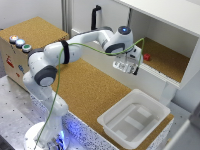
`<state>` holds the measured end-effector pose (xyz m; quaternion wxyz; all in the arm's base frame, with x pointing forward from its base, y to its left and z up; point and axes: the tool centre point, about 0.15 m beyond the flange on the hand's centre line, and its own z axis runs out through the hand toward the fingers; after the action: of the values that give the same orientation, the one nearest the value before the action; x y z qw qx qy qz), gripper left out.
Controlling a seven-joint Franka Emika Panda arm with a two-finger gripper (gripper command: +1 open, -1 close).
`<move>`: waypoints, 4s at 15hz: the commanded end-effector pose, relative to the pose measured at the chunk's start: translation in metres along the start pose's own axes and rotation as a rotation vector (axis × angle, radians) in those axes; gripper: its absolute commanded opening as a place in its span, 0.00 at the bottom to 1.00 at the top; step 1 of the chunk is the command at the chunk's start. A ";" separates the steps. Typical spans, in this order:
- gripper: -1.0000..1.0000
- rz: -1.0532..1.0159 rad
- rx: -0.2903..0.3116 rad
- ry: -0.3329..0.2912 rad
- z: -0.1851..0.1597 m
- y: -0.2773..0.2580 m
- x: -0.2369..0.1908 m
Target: Pick up the pink block
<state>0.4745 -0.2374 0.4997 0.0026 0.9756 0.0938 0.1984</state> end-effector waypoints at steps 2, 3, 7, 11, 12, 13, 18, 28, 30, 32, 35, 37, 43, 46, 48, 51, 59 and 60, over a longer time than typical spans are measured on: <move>1.00 -0.021 0.084 -0.029 0.003 0.020 0.020; 1.00 -0.021 0.084 -0.029 0.003 0.020 0.020; 1.00 0.008 -0.064 0.046 0.010 -0.005 0.007; 1.00 0.049 -0.135 0.167 0.040 -0.006 0.039; 1.00 0.058 -0.155 0.224 0.044 -0.006 0.053; 1.00 0.088 -0.132 0.246 0.048 0.000 0.063; 1.00 0.111 -0.128 0.329 0.058 0.010 0.115; 1.00 0.146 0.093 0.193 0.093 0.055 0.172; 1.00 0.145 0.131 0.170 0.097 0.056 0.178; 1.00 0.146 0.146 0.163 0.100 0.056 0.180; 1.00 0.146 0.149 0.150 0.107 0.056 0.182; 1.00 0.138 0.145 0.142 0.113 0.055 0.186; 1.00 0.078 0.081 0.124 0.128 0.038 0.203; 0.00 0.092 0.059 0.151 0.129 0.040 0.204; 0.00 0.104 0.038 0.146 0.134 0.045 0.202; 0.00 0.090 0.011 0.136 0.138 0.047 0.197; 0.00 0.140 -0.028 0.223 0.087 0.037 0.166; 0.00 0.148 -0.036 0.240 0.078 0.036 0.162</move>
<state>0.6823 -0.2511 0.4658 -0.0300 0.9523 0.0349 0.3015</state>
